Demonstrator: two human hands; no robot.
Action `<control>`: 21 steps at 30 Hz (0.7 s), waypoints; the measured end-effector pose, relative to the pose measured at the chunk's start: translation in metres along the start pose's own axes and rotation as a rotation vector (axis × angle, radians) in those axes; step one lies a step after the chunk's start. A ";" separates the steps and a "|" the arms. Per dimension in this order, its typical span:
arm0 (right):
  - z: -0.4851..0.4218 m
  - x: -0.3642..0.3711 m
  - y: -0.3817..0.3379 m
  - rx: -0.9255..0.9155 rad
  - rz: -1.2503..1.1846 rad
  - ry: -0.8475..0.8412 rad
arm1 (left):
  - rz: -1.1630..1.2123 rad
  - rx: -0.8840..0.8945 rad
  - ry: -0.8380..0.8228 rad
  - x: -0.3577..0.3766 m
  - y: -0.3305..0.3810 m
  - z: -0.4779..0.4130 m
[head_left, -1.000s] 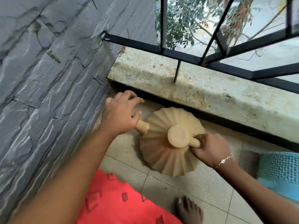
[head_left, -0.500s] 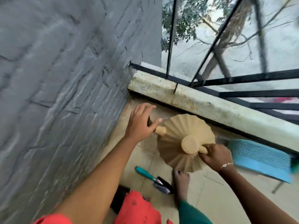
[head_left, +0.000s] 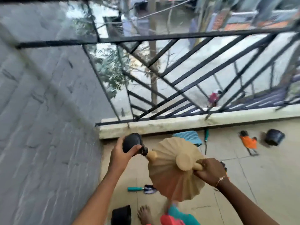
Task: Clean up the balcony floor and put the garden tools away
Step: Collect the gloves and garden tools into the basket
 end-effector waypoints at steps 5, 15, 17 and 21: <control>0.057 -0.035 0.060 0.208 -0.186 0.123 | -0.020 0.156 -0.173 0.056 0.080 0.000; 0.122 -0.097 0.235 0.354 -0.306 0.277 | -0.065 0.342 -0.305 0.234 0.236 0.024; 0.143 -0.114 0.275 0.379 -0.388 0.297 | -0.050 0.351 -0.335 0.276 0.267 0.032; 0.192 -0.154 0.353 0.401 -0.545 0.383 | -0.016 0.394 -0.431 0.370 0.334 0.057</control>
Point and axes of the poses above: each hand's wrist, its own z-axis away from the middle knuckle, its own x-axis out of the palm, y = z × x, the point moved 6 cm from there along -z, towards the middle knuckle, and after that the axes turned 11 degrees about -z, right-handed, at the moved point
